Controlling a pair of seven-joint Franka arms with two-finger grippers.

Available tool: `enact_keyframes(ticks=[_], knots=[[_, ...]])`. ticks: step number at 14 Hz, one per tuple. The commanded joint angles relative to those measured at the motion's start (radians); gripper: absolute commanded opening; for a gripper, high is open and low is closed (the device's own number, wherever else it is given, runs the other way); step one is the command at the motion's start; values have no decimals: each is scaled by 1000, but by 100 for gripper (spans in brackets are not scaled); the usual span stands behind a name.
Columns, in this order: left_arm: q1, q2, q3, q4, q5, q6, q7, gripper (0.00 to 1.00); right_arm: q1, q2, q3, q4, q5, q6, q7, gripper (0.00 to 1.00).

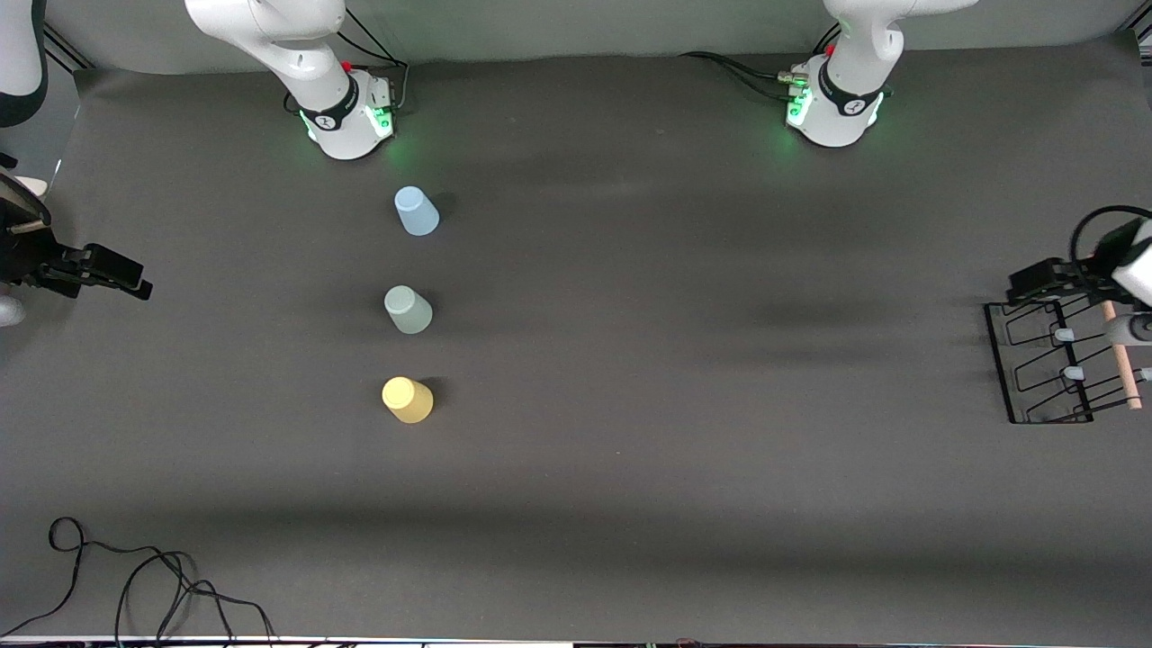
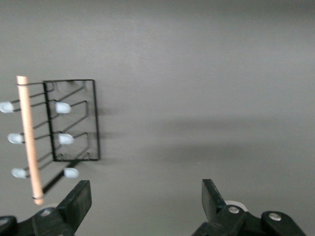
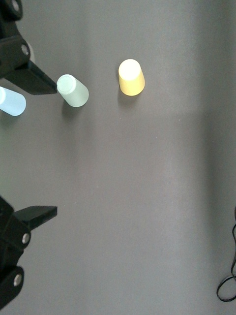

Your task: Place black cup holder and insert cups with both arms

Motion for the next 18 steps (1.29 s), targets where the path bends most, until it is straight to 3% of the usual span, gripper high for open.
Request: enact_keyframes(ticks=[1,4,8,14,18], knots=[[135,-13,-6,-76,9,83,177,100,-6,3,4,11,-8,-11,-16,100],[285,19,-6,-80,9,106,313,100,-6,3,4,11,-8,-11,-16,100],[408,44,-6,-73,6,157,469,100,-6,3,4,12,-8,-16,-16,100],[413,95,-6,-115,-14,241,484,100,-6,3,4,12,-8,-19,-16,100],[407,117,-7,-243,-37,440,478,100,-6,3,4,12,-8,-23,-16,100]])
